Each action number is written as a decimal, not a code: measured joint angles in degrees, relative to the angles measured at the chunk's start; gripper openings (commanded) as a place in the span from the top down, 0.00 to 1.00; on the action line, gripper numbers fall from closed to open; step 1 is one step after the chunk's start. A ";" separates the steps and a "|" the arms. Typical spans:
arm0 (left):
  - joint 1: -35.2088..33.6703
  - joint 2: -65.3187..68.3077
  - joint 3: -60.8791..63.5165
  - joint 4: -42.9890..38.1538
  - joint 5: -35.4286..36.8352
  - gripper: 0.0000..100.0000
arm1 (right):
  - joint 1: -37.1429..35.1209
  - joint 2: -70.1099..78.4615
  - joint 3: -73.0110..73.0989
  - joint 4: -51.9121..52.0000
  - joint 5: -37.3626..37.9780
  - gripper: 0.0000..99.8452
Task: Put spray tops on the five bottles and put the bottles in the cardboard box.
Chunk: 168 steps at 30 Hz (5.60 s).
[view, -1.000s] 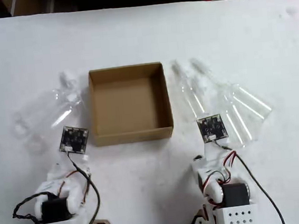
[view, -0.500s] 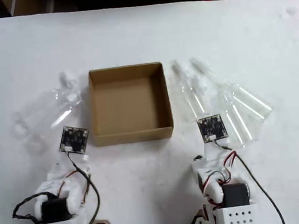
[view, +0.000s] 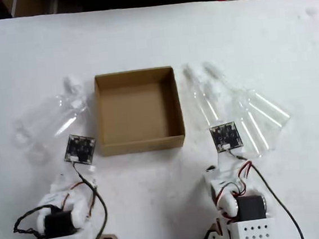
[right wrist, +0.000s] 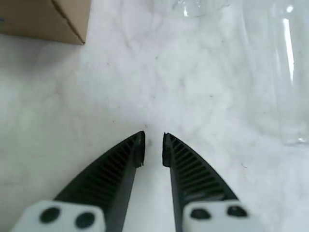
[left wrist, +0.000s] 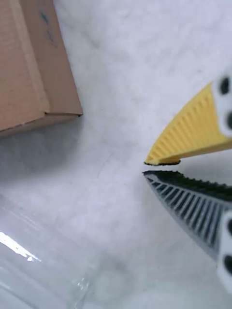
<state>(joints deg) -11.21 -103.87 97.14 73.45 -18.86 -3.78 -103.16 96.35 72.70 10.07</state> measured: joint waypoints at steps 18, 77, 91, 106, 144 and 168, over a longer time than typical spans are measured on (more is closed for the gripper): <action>0.00 0.00 0.00 -7.47 -35.60 0.97 | 0.00 0.00 0.00 0.00 0.00 0.95; -0.97 66.37 -78.51 7.47 -35.34 0.97 | 0.00 0.00 0.00 0.00 0.00 0.96; 1.58 110.15 -118.59 15.12 -40.00 0.97 | 0.00 0.00 0.00 0.00 0.00 0.96; -2.29 160.62 -168.53 21.45 -41.85 0.80 | 0.00 0.00 0.00 0.00 0.00 0.96; -4.13 179.69 -185.14 25.58 -48.53 0.85 | 0.00 0.00 0.00 0.00 0.00 0.96; -4.13 175.56 -185.76 28.13 -41.05 0.96 | 0.00 0.00 0.00 0.00 0.00 0.96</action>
<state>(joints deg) -15.34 71.69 -88.62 101.58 -59.91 -3.78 -103.16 96.35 72.70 10.07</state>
